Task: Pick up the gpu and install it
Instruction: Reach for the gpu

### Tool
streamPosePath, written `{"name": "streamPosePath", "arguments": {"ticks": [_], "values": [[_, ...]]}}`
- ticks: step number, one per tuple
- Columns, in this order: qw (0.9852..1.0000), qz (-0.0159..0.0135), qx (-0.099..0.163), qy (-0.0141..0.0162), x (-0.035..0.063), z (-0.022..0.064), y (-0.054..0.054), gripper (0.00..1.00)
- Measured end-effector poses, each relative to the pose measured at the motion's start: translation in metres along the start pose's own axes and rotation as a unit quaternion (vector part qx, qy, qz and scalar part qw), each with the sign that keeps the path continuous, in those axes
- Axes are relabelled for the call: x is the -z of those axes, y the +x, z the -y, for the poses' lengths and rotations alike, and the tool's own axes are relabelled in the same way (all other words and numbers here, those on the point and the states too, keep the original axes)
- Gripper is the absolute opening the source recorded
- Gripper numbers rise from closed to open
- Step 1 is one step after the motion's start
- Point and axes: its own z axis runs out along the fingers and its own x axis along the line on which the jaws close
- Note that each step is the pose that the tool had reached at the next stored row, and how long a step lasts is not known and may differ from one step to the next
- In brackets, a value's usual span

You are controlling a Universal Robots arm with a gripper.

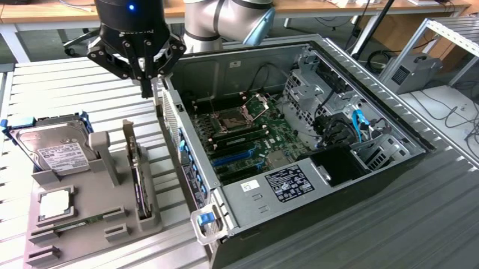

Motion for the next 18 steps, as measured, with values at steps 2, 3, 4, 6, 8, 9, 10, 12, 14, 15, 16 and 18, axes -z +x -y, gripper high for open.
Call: {"name": "streamPosePath", "arguments": {"ticks": [2,3,4,6,8,9,10,12,14,15,16,18], "values": [[1.0,0.0,0.0,0.0001,0.0,0.0001,0.0015,0.11],[1.0,0.0001,0.0,0.0001,-0.0001,0.0002,0.0021,0.11],[1.0,0.0,0.0,0.0002,-0.0001,0.0002,0.0023,0.11],[1.0,0.0,0.0,0.0003,-0.0001,0.0002,0.0023,0.11],[1.0,0.0,0.0,0.0003,-0.0001,0.0003,0.0025,0.11],[1.0,0.0,0.0,0.0003,-0.0001,0.0004,0.0024,0.11],[1.0,0.0,0.0,0.0003,-0.0001,0.0006,0.0024,0.11],[1.0,0.0,0.0,0.0003,-0.0001,0.0012,0.0024,0.11],[1.0,0.0,0.0,0.0003,-0.0001,0.002,0.0023,0.11],[1.0,0.0,0.0,0.0003,0.0,0.0025,0.0023,0.11],[1.0,0.0,0.0,0.0003,-0.0001,0.003,0.0022,0.11],[1.0,0.0,0.0,0.0003,0.0,0.0043,0.0022,0.11]]}}
